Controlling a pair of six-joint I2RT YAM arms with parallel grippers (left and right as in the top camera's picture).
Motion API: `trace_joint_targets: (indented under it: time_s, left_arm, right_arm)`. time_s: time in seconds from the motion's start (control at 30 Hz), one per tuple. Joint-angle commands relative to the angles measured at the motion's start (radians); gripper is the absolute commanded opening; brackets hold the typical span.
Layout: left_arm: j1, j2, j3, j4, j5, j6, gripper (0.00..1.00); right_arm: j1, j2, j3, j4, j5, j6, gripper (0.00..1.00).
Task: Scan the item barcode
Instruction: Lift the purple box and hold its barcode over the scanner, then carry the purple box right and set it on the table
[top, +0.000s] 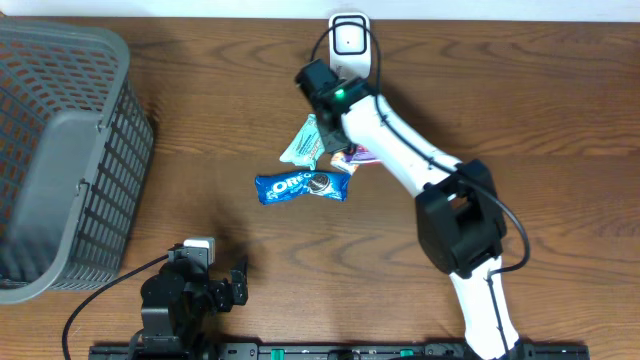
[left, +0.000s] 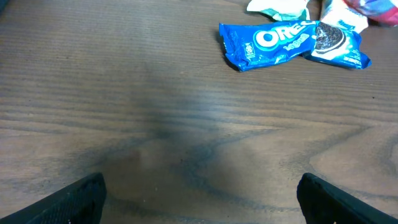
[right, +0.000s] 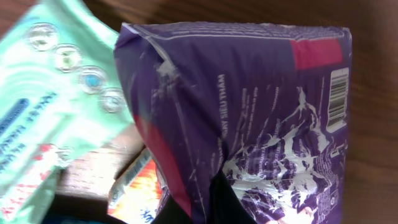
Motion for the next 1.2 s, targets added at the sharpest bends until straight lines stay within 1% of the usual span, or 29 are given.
trace_joint_targets:
  time_s: [0.0,0.17,0.2,0.3,0.37,0.43,0.47,0.53,0.57,0.6,0.63,0.7,0.8,0.87,0.97,1.07,1.1,1.17]
  left_arm:
    - [-0.004,-0.006,-0.003,-0.021,0.012,0.017,0.98]
    - [-0.004,-0.006,-0.003,-0.021,0.012,0.017,0.98]
    - [-0.004,-0.006,-0.003,-0.021,0.012,0.017,0.98]
    - [-0.004,-0.006,-0.003,-0.021,0.012,0.017,0.98]
    - [-0.004,-0.006,-0.003,-0.021,0.012,0.017,0.98]
    - [-0.004,-0.006,-0.003,-0.021,0.012,0.017,0.98]
    - [-0.004,-0.006,-0.003,-0.021,0.012,0.017,0.98]
    - [-0.004,-0.006,-0.003,-0.021,0.012,0.017,0.98]
    - [-0.004,-0.006,-0.003,-0.021,0.012,0.017,0.98]
    - [-0.004,-0.006,-0.003,-0.021,0.012,0.017,0.98]
    - [-0.004,-0.006,-0.003,-0.021,0.012,0.017,0.98]
    - [-0.004,-0.006,-0.003,-0.021,0.012,0.017,0.98]
    - [-0.004,-0.006,-0.003,-0.021,0.012,0.017,0.98]
    - [-0.004,-0.006,-0.003,-0.021,0.012,0.017,0.98]
    - [-0.004,-0.006,-0.003,-0.021,0.012,0.017,0.98]
    - [-0.004,-0.006,-0.003,-0.021,0.012,0.017,0.98]
    - [-0.004,-0.006,-0.003,-0.021,0.012,0.017,0.98]
    - [-0.004,-0.006,-0.003,-0.021,0.012,0.017,0.98]
  right_arm:
    - [-0.158,-0.090,0.028,-0.024,-0.310,-0.023,0.01]
    - [-0.426,-0.109,0.025,-0.053,-0.884,-0.152,0.01]
    - [-0.505,-0.104,0.015,-0.066,-1.030,-0.195,0.01]
    - [-0.640,-0.094,-0.011,-0.092,-1.197,-0.257,0.01]
    - [-0.735,-0.080,-0.040,-0.119,-1.236,-0.289,0.01]
    - [-0.813,-0.071,-0.090,-0.120,-1.216,-0.309,0.01]
    - [-0.839,-0.068,-0.113,-0.116,-1.188,-0.311,0.04]
    - [-0.913,-0.068,-0.170,-0.105,-1.028,-0.309,0.44]
    - [-0.929,-0.068,-0.176,-0.106,-0.984,-0.309,0.52]
    - [-0.953,-0.068,-0.179,-0.119,-0.913,-0.299,0.56]
    - [-0.969,-0.068,-0.178,-0.129,-0.865,-0.283,0.56]
    - [-1.000,-0.068,-0.161,-0.160,-0.759,-0.248,0.55]
    - [-1.020,-0.072,-0.137,-0.198,-0.649,-0.205,0.56]
    - [-1.019,-0.078,-0.109,-0.232,-0.603,-0.195,0.61]
    - [-1.001,-0.093,-0.050,-0.289,-0.520,-0.153,0.66]
    - [-0.975,-0.101,-0.011,-0.315,-0.515,-0.169,0.76]
    - [-0.970,-0.101,-0.012,-0.315,-0.514,-0.180,0.78]
    - [-0.961,-0.097,-0.023,-0.304,-0.501,-0.194,0.86]
